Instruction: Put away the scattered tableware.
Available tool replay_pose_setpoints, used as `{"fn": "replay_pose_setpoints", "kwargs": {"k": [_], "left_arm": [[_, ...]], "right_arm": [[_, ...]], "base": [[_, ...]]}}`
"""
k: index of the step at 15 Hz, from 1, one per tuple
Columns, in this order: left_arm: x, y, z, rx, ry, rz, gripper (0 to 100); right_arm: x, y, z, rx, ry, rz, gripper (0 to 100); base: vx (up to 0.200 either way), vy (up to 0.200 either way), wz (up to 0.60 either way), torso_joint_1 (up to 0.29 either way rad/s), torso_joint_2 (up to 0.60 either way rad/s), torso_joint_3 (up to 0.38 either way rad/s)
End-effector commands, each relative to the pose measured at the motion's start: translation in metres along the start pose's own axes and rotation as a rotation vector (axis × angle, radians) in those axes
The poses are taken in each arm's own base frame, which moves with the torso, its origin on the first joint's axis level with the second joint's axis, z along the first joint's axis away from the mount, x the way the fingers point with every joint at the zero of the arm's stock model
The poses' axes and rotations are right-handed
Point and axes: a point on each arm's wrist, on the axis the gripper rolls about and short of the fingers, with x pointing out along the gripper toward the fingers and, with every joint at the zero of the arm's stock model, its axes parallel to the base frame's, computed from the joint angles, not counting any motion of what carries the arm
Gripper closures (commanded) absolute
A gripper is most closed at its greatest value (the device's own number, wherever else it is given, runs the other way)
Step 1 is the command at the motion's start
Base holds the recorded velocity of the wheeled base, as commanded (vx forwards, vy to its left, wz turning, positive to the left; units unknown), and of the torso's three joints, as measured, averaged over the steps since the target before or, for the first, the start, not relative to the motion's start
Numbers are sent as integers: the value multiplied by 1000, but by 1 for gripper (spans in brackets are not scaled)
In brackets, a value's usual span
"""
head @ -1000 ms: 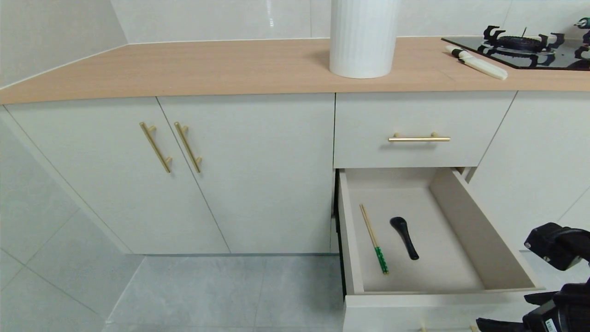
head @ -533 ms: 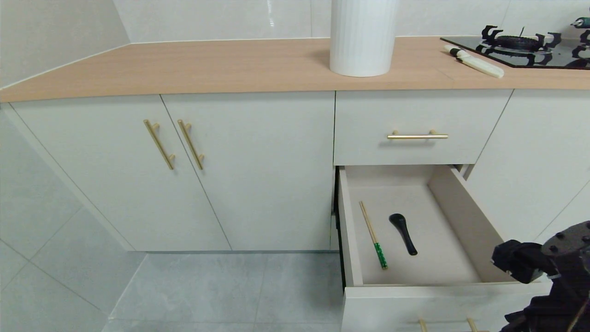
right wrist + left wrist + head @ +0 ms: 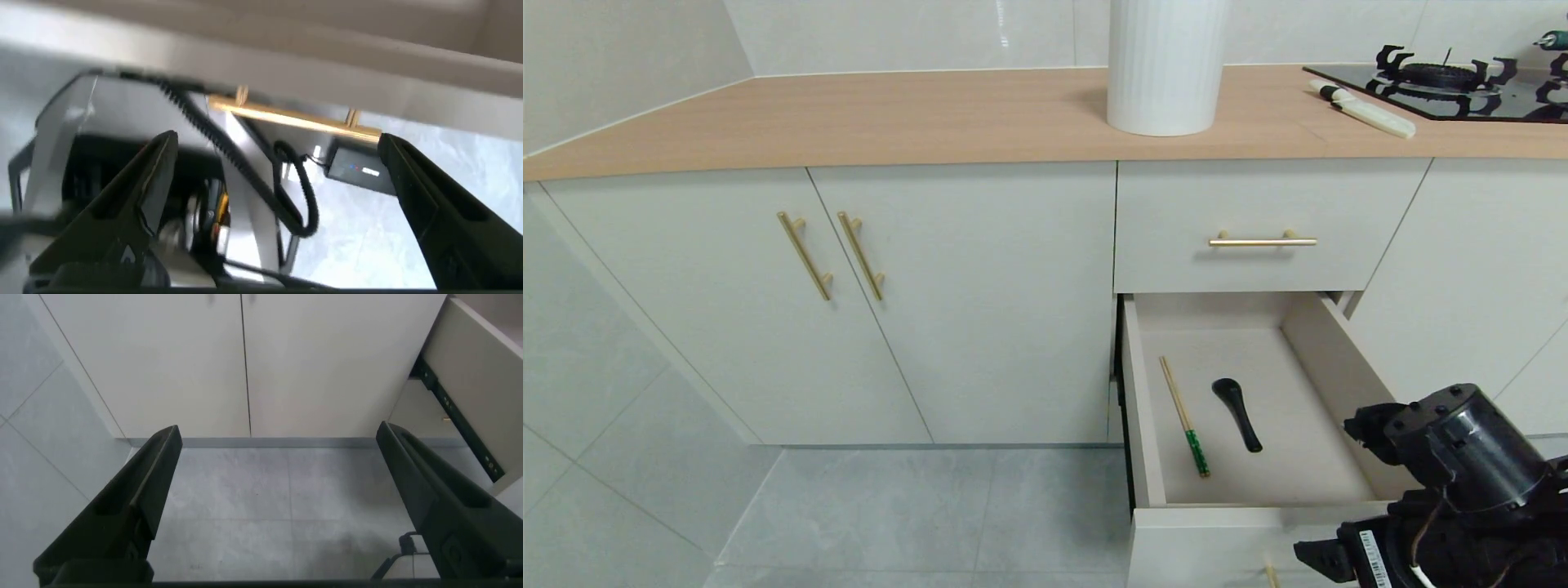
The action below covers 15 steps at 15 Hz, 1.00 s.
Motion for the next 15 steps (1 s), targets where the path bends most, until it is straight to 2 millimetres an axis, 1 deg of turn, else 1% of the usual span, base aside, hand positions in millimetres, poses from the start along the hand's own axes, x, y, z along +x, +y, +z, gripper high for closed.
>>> {"fn": "replay_pose_setpoints", "kwargs": {"k": [1,3,7,9,12,13,14,15], "left_arm": [[0,0,0,0,1,1,0],[0,0,0,0,1,1,0],[0,0,0,0,1,1,0],[0,0,0,0,1,1,0],[0,0,0,0,1,1,0],[0,0,0,0,1,1,0],[0,0,0,0,1,1,0],[0,0,0,0,1,1,0]], "right_arm": [[9,2,-1,-8,24,-38,0],[10,2,1,0,6,-38,0],[14,-4,12,54,-54,-44,0],[24,-6,25,78,-93,-54,0],[43,-7,42,78,-75,-89,0],[51,-7,51,86,-76,-98,0],[54,-7,56,89,-83,-100,0],[64,-7,70,89,-94,-110,0]], "base": [[0,0,0,0,0,0],[0,0,0,0,0,0],[0,0,0,0,0,0],[0,0,0,0,0,0],[0,0,0,0,0,0],[0,0,0,0,0,0],[0,0,0,0,0,0],[0,0,0,0,0,0]]}}
